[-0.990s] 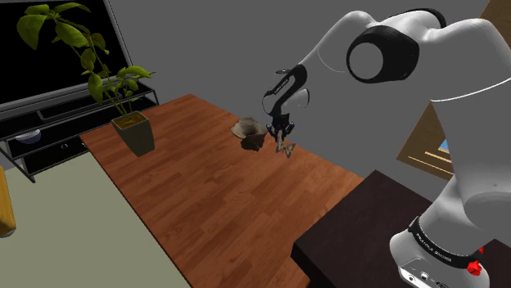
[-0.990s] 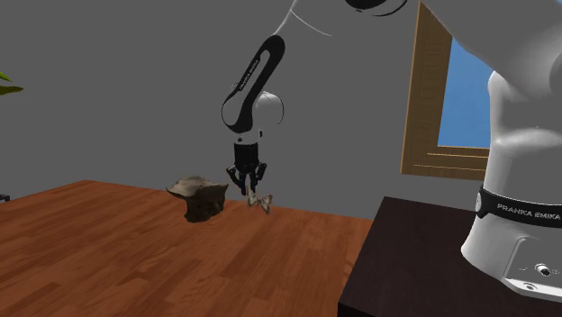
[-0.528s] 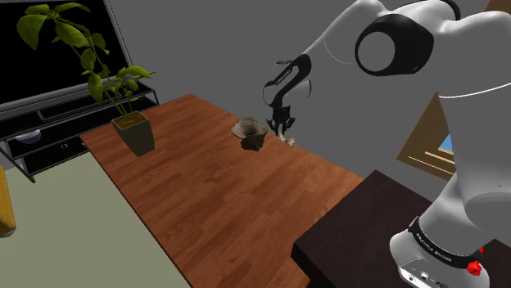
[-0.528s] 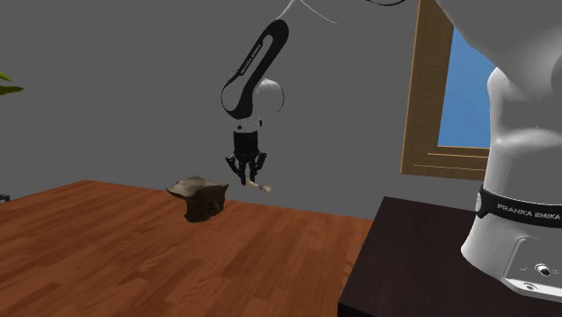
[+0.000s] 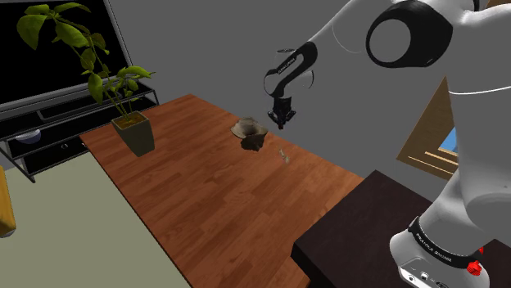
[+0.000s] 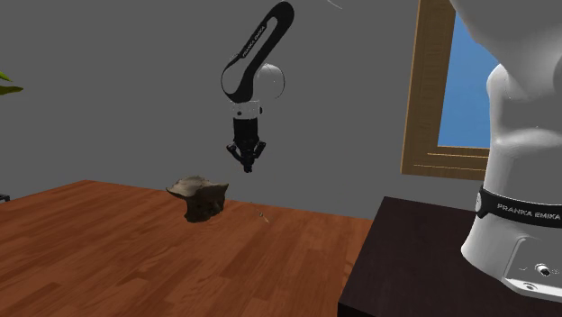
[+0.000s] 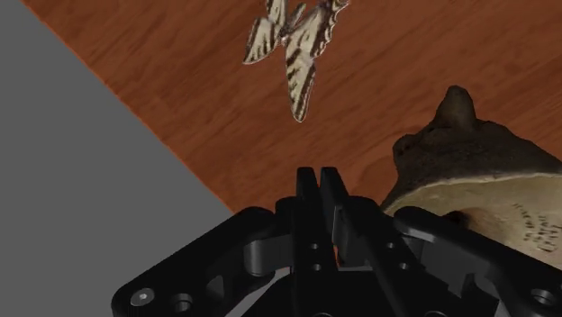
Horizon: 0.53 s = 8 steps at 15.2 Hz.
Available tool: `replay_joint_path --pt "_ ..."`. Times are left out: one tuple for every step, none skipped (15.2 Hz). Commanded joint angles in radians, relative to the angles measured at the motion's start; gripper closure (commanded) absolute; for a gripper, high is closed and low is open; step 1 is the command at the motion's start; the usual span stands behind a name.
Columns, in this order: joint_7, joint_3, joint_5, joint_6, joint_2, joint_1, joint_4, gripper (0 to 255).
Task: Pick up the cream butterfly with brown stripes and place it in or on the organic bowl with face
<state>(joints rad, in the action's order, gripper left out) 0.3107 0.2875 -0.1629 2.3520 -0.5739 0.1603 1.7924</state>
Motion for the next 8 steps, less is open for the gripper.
replay_joint_path --pt "0.004 0.004 0.006 -0.024 0.016 0.003 -0.008 255" --pt "0.006 0.006 0.009 -0.033 0.024 0.005 -0.009 255" --pt "0.005 0.004 0.005 -0.020 0.015 0.004 -0.005 255" --pt "0.005 0.004 0.005 -0.020 0.015 0.004 -0.005 0" --pt "-0.010 -0.007 -0.008 0.026 0.008 0.000 0.023 0" --pt "-0.027 -0.019 -0.023 0.072 0.000 -0.005 0.049 0" --pt "-0.044 -0.032 -0.038 0.116 -0.010 -0.012 0.072 0" --pt "-0.063 -0.047 -0.055 0.160 -0.022 -0.019 0.092 0"
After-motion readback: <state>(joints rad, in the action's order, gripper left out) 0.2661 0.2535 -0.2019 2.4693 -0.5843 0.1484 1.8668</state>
